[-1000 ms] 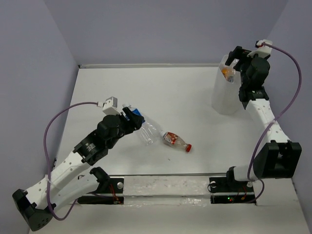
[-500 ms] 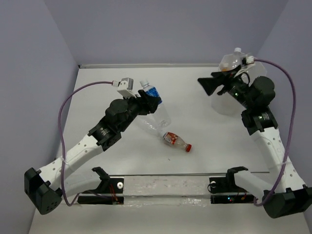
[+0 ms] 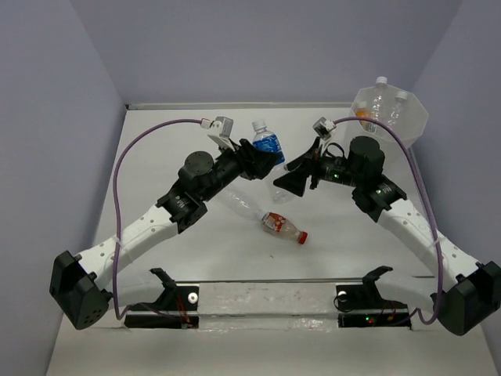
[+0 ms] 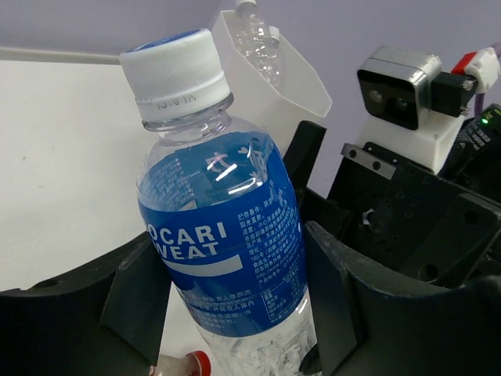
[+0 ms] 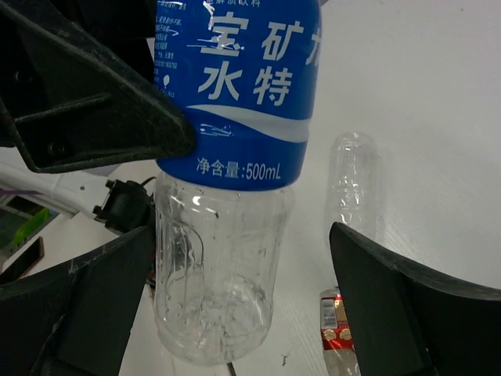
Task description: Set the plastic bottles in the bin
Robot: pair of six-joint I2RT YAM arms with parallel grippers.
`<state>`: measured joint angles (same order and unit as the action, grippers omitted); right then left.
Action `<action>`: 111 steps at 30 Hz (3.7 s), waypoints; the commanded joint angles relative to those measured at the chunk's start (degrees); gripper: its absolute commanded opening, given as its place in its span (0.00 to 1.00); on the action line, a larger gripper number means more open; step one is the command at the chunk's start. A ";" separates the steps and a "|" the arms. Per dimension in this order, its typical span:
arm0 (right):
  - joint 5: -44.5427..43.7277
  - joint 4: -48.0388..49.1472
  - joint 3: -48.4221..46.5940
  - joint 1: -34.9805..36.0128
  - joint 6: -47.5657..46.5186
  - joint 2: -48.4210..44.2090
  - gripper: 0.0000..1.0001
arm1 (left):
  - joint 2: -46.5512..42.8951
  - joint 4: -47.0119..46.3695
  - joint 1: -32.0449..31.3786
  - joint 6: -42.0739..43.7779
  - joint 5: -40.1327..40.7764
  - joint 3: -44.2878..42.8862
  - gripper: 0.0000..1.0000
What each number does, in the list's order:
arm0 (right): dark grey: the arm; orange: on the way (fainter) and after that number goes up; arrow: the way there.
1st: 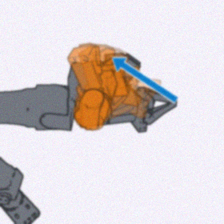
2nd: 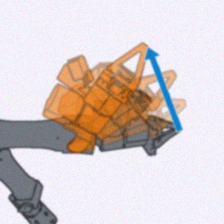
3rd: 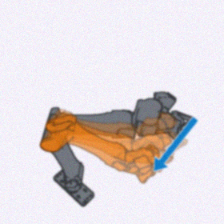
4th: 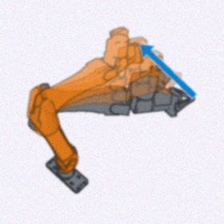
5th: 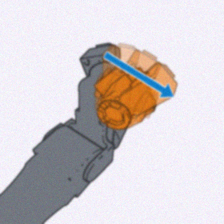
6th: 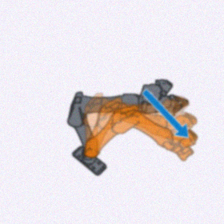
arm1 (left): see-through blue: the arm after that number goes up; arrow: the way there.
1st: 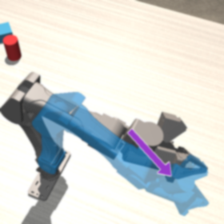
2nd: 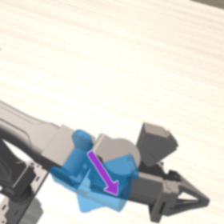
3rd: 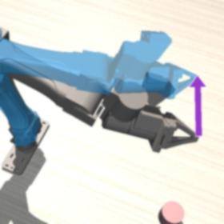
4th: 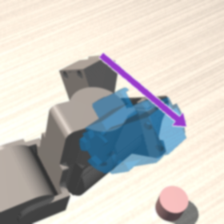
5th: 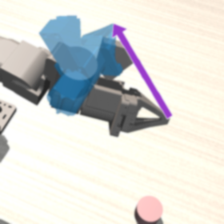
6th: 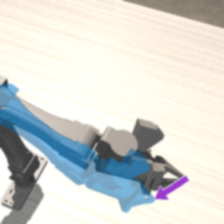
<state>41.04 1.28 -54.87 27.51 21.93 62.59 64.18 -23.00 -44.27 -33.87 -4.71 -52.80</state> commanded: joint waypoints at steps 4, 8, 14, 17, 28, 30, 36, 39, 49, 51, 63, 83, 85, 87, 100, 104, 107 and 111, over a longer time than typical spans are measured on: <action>0.63 5.84 -1.64 3.52 1.27 4.47 0.95 | 1.30 -4.94 -1.34 0.29 -4.87 -2.84 0.34; -5.24 6.72 -1.38 4.05 1.97 4.12 0.62 | -0.46 -3.63 -1.43 0.99 -2.59 -2.14 0.68; -14.11 5.93 -2.78 4.05 1.71 3.24 0.49 | -6.69 8.75 -1.34 2.75 9.26 -4.33 0.99; -20.45 3.48 -6.11 4.05 -1.36 3.94 0.47 | -11.79 16.75 -1.34 4.68 15.77 -4.25 0.99; -60.71 1.96 -17.46 -14.84 -9.10 7.28 0.45 | -32.69 35.58 -1.26 13.47 27.29 3.57 0.99; -63.87 3.98 -18.07 -18.35 -9.71 8.68 0.45 | -36.47 33.48 -1.26 14.62 27.91 6.73 0.99; -70.56 9.43 -17.46 -24.07 -14.99 10.89 0.45 | -40.01 29.59 -0.47 15.67 24.67 11.14 0.99; -70.48 10.41 -17.37 -27.94 -15.26 12.64 0.45 | -39.05 29.60 -0.38 16.55 23.26 11.14 0.99; -73.47 15.24 -12.72 -29.44 -17.71 15.54 0.46 | -38.78 29.24 0.33 16.90 19.21 11.40 0.99; -73.64 15.33 -12.10 -29.44 -18.07 15.90 0.47 | -38.87 29.33 0.24 16.99 19.04 11.31 0.99; -70.48 13.23 -7.44 -29.44 -16.75 12.12 0.85 | -35.80 29.86 0.68 16.29 19.13 11.05 0.99; -59.42 0.14 -7.72 -29.44 -6.13 -3.41 0.96 | -27.45 31.62 4.19 12.60 18.60 10.43 0.99; -51.96 -1.10 -7.18 -29.44 -4.79 -5.27 0.95 | -25.61 32.06 4.46 11.89 18.60 10.26 0.99; -44.51 -5.04 -7.00 -28.66 -3.39 -6.86 0.95 | -23.07 32.58 4.98 9.97 18.25 9.91 0.99; -26.37 -13.58 2.57 -2.12 -8.83 -2.48 0.80 | -9.35 23.45 8.59 -9.36 14.47 14.12 0.99; -26.10 -16.66 4.42 5.08 -11.91 1.30 0.91 | -2.24 21.42 8.67 -12.71 14.38 13.86 0.99; -25.83 -16.75 4.77 8.52 -13.40 4.37 0.96 | 2.08 20.90 8.68 -13.85 14.47 13.33 0.99; -28.11 -17.19 3.72 12.65 -14.99 11.31 0.99 | 2.00 20.81 8.67 -14.30 15.08 12.45 0.99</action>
<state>13.54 -14.94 -50.09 37.12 10.26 69.19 68.10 1.21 -35.88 -45.98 9.50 -39.22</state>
